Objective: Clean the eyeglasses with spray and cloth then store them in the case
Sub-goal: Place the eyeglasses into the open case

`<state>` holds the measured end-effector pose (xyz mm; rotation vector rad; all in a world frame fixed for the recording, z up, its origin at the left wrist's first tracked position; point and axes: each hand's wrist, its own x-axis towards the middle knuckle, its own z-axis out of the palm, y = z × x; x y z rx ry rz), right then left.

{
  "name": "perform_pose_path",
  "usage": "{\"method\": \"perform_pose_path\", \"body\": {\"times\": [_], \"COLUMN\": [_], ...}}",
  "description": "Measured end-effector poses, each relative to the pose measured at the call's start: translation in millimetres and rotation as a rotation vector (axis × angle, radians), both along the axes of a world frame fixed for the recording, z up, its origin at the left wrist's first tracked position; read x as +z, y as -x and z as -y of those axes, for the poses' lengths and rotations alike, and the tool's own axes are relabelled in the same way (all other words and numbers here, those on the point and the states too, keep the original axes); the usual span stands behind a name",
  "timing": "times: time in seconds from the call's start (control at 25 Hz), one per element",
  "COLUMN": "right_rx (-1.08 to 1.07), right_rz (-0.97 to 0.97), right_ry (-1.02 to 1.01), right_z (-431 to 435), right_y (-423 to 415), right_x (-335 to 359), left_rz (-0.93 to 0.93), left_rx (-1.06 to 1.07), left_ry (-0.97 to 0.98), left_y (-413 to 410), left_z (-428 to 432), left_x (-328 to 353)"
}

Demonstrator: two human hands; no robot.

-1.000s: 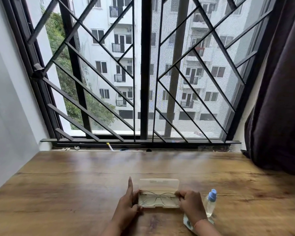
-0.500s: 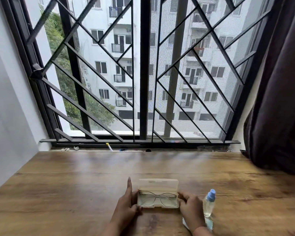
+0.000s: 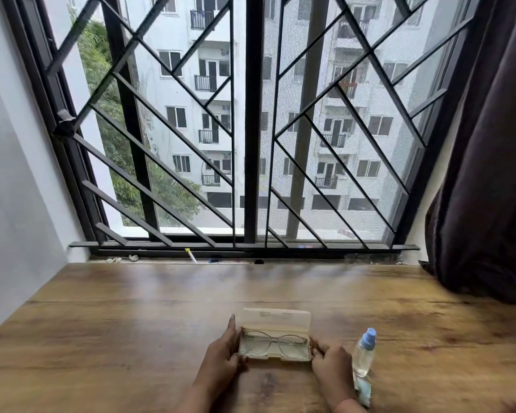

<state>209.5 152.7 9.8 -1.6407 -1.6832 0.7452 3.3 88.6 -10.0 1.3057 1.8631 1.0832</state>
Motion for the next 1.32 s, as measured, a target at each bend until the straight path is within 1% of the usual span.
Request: {"method": "perform_pose_path", "body": {"times": [0.16, 0.4, 0.84, 1.2, 1.32], "right_rx": [0.002, 0.003, 0.012, 0.01, 0.017], "right_rz": [0.006, -0.036, -0.06, -0.064, -0.059], "right_ry": [0.009, 0.047, 0.051, 0.047, 0.047], "right_z": [1.0, 2.2, 3.2, 2.1, 1.2], "right_y": [-0.1, 1.3, 3.1, 2.9, 2.4], "right_x": [-2.2, -1.4, -1.5, -3.6, -4.7], "left_rz": [-0.035, -0.035, -0.053, -0.12, -0.106], "left_rx": [0.002, 0.013, -0.007, -0.014, -0.008], "left_ry": [-0.011, -0.004, -0.028, -0.049, -0.042], "left_y": [0.0, 2.4, 5.5, 4.2, 3.6], "left_z": [-2.1, -4.1, -5.4, -5.2, -5.0], "left_x": [-3.5, -13.5, -12.0, -10.7, -9.7]}}
